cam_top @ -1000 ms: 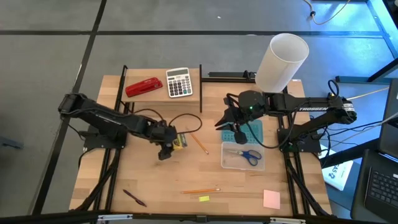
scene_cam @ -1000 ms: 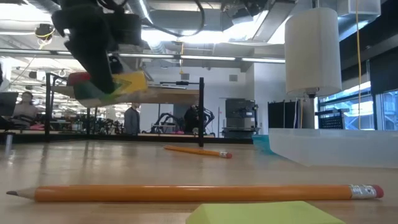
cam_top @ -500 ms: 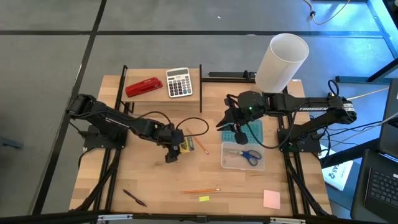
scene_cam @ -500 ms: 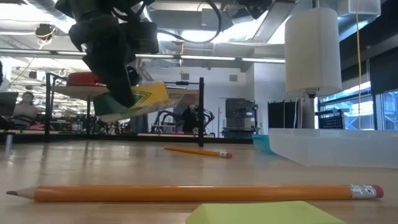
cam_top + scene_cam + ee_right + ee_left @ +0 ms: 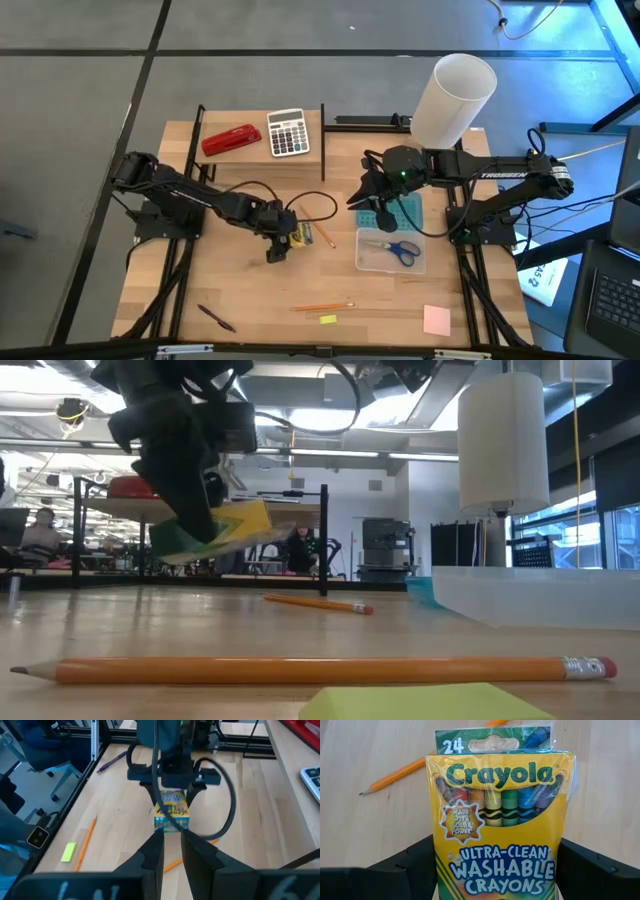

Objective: Pack school essentials
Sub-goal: Put the yellow crayon box into the blue supply box

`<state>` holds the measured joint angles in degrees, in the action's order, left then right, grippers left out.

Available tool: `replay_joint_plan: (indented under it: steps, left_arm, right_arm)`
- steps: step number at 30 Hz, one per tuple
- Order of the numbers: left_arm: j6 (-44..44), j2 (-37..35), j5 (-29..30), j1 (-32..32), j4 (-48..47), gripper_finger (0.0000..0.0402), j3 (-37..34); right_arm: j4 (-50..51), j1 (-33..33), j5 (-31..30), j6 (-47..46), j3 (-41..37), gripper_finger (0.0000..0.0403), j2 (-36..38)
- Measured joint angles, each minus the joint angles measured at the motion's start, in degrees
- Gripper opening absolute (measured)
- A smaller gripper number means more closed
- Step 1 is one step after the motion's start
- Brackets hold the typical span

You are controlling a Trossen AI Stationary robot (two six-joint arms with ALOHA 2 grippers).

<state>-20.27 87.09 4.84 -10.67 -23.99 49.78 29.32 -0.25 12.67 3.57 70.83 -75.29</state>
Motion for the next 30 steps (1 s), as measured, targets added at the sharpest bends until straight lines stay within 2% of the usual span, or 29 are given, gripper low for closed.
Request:
replay_joint_plan:
  steps: [30]
  left_arm:
    - [1.1, 3.1, 0.5, 0.2, 0.9, 0.0311, 0.0]
  right_arm:
    - [1.4, 1.2, 0.0, 1.2, 0.0, 0.0068, 0.0]
